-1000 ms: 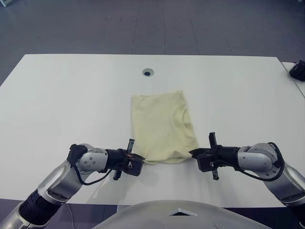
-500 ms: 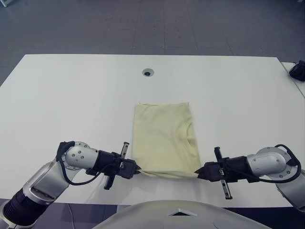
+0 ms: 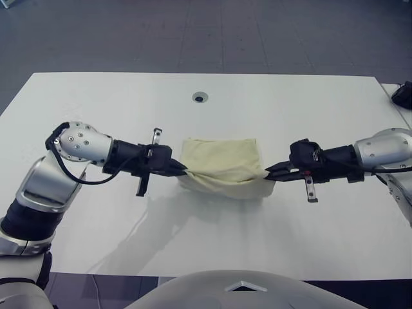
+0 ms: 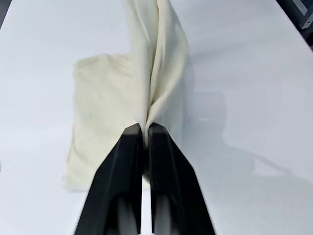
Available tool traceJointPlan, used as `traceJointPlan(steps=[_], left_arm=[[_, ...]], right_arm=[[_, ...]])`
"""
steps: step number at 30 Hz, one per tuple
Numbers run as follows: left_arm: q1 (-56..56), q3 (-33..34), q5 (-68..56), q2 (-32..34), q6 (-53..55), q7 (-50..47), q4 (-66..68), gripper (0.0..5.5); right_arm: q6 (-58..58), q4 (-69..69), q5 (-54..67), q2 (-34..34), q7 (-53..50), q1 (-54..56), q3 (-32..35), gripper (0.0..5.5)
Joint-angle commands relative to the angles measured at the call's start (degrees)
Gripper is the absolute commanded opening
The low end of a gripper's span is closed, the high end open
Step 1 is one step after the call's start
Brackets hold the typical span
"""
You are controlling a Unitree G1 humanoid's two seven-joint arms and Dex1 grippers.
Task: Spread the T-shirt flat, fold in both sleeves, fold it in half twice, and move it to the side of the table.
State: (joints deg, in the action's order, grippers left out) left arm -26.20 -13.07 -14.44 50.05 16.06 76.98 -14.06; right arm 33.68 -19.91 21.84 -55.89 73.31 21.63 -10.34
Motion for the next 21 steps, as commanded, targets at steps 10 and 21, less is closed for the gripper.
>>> traceJointPlan(steps=[10,21], left_arm=[[-18.24,-6.28,9.68,-11.77,-12.35,1.12,31.84,0.0],[-26.53,-8.66,20.07,-20.86,-24.89,-6.83,59.39,0.0]], right_arm=[[-11.46,35.5,-11.0,13.12,4.09,19.73,-8.36,0.01],[-20.86,58.86,-18.44,22.11,2.11,26.01,-9.35,0.01]])
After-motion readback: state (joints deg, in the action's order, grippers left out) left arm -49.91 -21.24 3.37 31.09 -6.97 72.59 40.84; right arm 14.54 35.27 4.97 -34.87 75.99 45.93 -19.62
